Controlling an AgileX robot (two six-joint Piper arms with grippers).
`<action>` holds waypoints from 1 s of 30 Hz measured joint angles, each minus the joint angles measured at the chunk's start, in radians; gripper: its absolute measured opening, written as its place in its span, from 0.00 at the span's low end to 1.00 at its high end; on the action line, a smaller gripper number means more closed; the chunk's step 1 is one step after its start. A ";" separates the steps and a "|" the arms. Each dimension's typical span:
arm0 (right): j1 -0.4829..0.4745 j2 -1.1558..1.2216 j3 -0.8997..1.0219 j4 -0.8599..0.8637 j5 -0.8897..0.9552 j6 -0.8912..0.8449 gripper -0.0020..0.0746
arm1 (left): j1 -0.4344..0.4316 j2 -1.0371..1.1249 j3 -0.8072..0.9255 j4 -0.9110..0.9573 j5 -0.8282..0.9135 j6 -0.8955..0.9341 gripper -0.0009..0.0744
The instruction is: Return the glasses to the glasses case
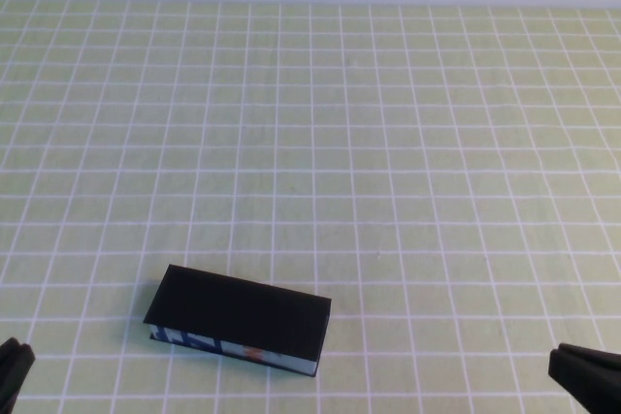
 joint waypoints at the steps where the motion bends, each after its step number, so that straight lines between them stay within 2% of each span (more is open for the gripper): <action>1: -0.011 -0.007 0.000 -0.016 -0.003 0.000 0.01 | 0.000 0.000 0.000 0.000 0.002 0.000 0.01; 4: -0.124 -0.051 0.000 -0.026 -0.014 0.000 0.01 | 0.000 0.000 0.000 0.000 0.002 0.000 0.01; 10: -0.504 -0.197 0.074 -0.035 -0.034 0.000 0.01 | 0.000 0.000 0.000 0.000 0.002 0.000 0.01; 13: -0.617 -0.310 0.156 -0.037 -0.042 0.000 0.01 | 0.000 0.000 0.000 0.000 0.002 0.000 0.01; 18: -0.667 -0.459 0.288 -0.037 -0.093 0.000 0.01 | 0.000 0.000 0.000 0.000 0.002 0.000 0.01; 30: -0.672 -0.474 0.300 -0.032 0.063 -0.042 0.01 | 0.000 -0.002 0.000 0.000 0.002 0.000 0.01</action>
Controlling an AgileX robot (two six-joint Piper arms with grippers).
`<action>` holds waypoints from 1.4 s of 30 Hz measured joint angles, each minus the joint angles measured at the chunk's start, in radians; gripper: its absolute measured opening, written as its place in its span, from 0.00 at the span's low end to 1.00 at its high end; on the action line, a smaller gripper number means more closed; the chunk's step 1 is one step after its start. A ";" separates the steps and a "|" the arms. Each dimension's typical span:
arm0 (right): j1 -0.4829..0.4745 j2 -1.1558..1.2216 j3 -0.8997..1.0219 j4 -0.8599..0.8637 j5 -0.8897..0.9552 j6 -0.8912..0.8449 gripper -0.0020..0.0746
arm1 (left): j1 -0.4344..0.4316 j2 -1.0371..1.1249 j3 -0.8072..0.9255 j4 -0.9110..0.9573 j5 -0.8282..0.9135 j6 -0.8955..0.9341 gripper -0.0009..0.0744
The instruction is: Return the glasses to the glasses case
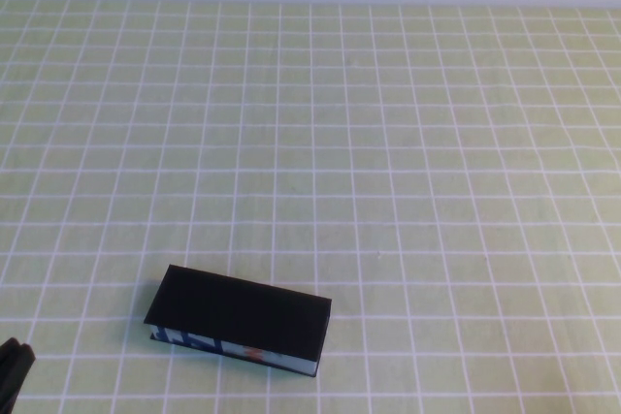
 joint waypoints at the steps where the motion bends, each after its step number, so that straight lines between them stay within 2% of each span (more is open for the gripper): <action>1: -0.001 0.000 0.000 0.002 0.019 -0.002 0.01 | 0.000 0.000 0.000 0.000 0.000 0.000 0.01; 31: -0.003 0.000 0.000 0.008 0.027 -0.004 0.01 | 0.000 0.000 0.000 0.002 0.000 0.000 0.01; 35: -0.003 0.000 0.000 0.008 0.028 -0.004 0.01 | 0.003 0.000 0.000 0.098 -0.013 -0.021 0.01; 38: -0.003 0.000 0.000 0.008 0.029 -0.004 0.01 | 0.060 0.000 0.000 0.191 -0.099 -0.168 0.01; 42: -0.003 0.000 0.000 0.008 0.029 -0.004 0.01 | 0.190 -0.002 0.000 0.341 -0.136 -0.393 0.01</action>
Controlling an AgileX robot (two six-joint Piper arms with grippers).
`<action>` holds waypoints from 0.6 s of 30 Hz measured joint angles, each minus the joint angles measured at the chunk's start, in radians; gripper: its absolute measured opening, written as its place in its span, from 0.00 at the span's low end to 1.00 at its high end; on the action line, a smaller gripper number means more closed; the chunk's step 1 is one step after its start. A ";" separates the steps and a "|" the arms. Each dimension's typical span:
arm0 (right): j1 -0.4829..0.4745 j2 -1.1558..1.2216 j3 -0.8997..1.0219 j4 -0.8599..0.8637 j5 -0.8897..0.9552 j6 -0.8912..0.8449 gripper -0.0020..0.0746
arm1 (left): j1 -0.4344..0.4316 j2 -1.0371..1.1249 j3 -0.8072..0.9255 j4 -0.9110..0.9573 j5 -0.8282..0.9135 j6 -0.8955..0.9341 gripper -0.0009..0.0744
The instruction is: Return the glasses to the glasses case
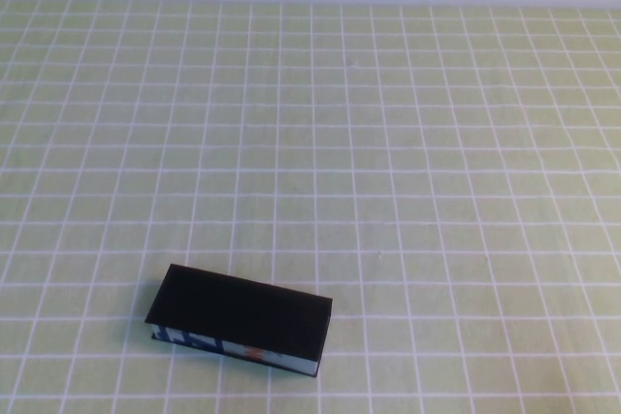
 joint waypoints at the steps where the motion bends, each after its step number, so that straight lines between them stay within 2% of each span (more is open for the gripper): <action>1: 0.000 0.000 0.000 0.000 0.000 0.000 0.01 | 0.027 0.000 0.000 0.023 0.020 -0.037 0.01; 4: 0.000 0.000 0.000 0.002 0.002 0.000 0.01 | 0.067 -0.002 0.000 0.051 0.101 -0.085 0.01; 10: 0.000 0.000 0.000 0.004 0.002 0.000 0.01 | 0.070 -0.002 0.001 0.063 0.335 -0.098 0.01; 18: 0.000 0.000 0.000 0.004 0.002 0.000 0.01 | 0.070 -0.002 0.001 0.063 0.373 -0.098 0.01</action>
